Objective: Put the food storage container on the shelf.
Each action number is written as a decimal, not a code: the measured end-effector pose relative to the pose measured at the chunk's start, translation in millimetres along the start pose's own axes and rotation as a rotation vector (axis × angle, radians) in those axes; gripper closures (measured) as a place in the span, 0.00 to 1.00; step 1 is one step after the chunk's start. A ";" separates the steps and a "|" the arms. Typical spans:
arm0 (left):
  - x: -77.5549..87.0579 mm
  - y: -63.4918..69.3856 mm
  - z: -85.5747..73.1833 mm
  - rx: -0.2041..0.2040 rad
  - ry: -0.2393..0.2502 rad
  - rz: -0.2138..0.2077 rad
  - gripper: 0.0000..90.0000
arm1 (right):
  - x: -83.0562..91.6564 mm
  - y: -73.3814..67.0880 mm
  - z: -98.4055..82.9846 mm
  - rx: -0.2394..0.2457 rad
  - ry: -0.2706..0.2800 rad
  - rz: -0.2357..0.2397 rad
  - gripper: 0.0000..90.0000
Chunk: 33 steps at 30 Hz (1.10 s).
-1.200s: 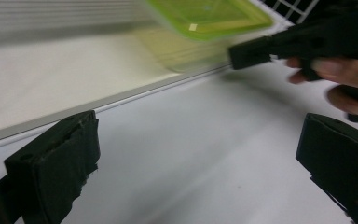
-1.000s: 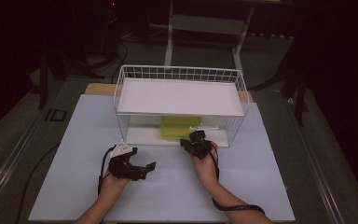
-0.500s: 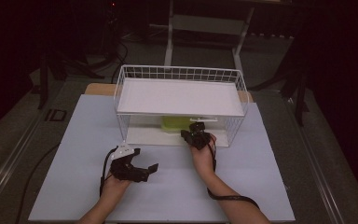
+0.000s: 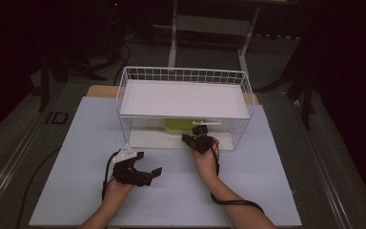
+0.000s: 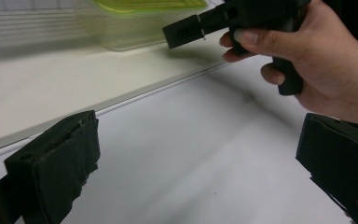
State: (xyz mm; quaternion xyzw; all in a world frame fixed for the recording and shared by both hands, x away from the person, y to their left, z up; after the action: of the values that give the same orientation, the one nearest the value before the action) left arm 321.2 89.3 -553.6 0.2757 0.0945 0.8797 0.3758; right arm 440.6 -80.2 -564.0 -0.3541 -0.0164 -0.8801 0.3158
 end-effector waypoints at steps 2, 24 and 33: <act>0.3 -0.1 0.4 -0.001 0.006 0.003 0.00 | 2.4 -4.3 -2.2 -0.018 -0.017 -0.002 1.00; 4.4 15.0 12.2 -0.103 -0.021 -0.087 0.00 | 43.1 -29.6 -25.9 0.150 0.001 0.178 0.30; 11.4 35.2 17.0 -0.137 -0.030 -0.176 0.00 | 69.8 -32.1 -32.5 0.205 0.070 0.213 0.17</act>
State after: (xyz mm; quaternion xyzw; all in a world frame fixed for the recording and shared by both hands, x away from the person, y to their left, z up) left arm 302.8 72.0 -521.6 0.2532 0.0522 0.8435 0.4709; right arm 364.2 -100.7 -537.9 -0.2888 -0.0575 -0.8472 0.4421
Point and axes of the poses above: each handheld gripper's, and its own axes: x roughly backward along the jaws, z roughly out of its top, y roughly to its right, the point moved 7 cm from there along -x, roughly forward along the jaws, and after that the axes turned 6 degrees about x, right-handed, at the moved point
